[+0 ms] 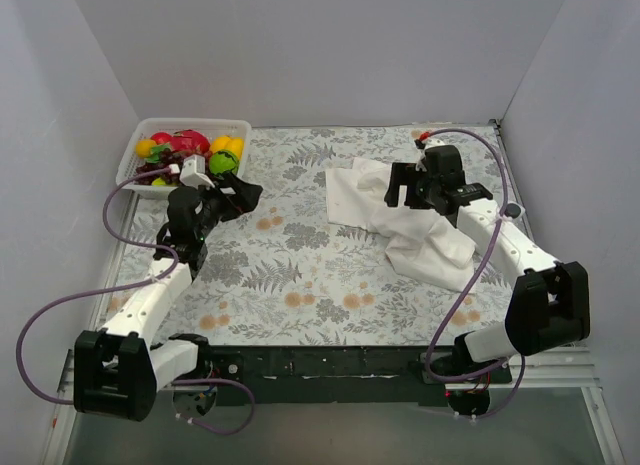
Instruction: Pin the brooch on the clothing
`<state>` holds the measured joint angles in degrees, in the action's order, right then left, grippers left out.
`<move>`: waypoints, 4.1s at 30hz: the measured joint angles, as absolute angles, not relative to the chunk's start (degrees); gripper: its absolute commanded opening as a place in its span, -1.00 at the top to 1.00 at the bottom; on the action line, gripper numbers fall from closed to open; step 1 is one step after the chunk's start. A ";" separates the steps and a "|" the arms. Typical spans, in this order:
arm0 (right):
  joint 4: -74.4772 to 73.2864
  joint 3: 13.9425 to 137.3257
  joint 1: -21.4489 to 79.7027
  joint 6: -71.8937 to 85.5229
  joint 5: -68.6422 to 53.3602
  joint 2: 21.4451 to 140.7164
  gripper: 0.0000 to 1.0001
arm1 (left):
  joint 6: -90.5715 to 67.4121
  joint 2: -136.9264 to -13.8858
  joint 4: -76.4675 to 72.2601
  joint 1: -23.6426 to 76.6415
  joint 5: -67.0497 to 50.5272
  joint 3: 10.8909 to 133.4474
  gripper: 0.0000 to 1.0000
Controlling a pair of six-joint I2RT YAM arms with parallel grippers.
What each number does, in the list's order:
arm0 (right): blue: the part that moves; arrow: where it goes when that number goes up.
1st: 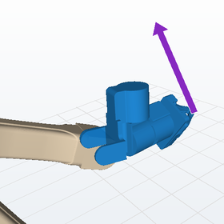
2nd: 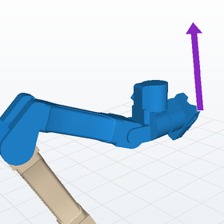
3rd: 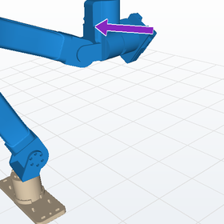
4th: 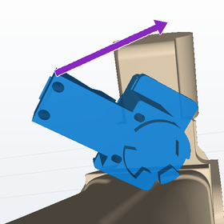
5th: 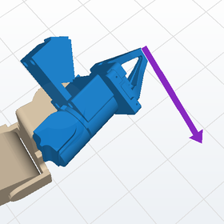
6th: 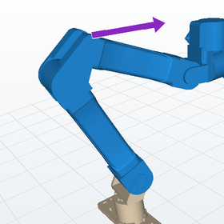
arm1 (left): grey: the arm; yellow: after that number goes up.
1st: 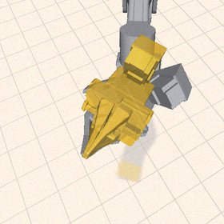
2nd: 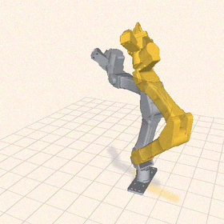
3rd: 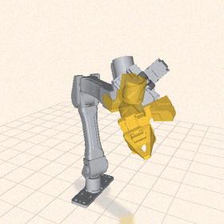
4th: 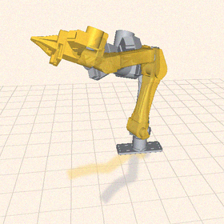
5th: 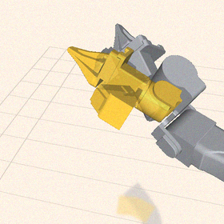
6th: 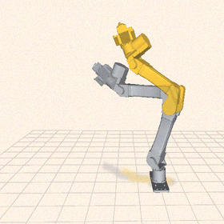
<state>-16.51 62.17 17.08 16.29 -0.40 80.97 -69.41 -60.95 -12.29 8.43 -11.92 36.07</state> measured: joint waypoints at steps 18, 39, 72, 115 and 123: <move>-28.27 60.73 26.61 14.87 17.19 95.04 0.76 | -76.29 -75.61 -2.52 8.43 -14.74 44.84 -0.96; -25.08 76.90 34.63 4.03 -4.27 72.86 0.97 | -68.60 -75.09 4.38 8.43 -16.03 51.51 -0.96; -31.24 72.53 36.56 2.50 -0.01 84.64 -0.65 | -69.14 -80.79 5.19 8.43 -33.41 53.41 -0.96; -37.69 85.67 49.25 3.40 26.98 109.12 0.97 | -70.96 -86.61 4.73 8.60 -37.17 52.80 -0.96; -38.09 92.25 48.82 2.31 29.45 109.12 0.97 | -73.19 -86.72 4.80 15.44 -36.67 49.43 -0.96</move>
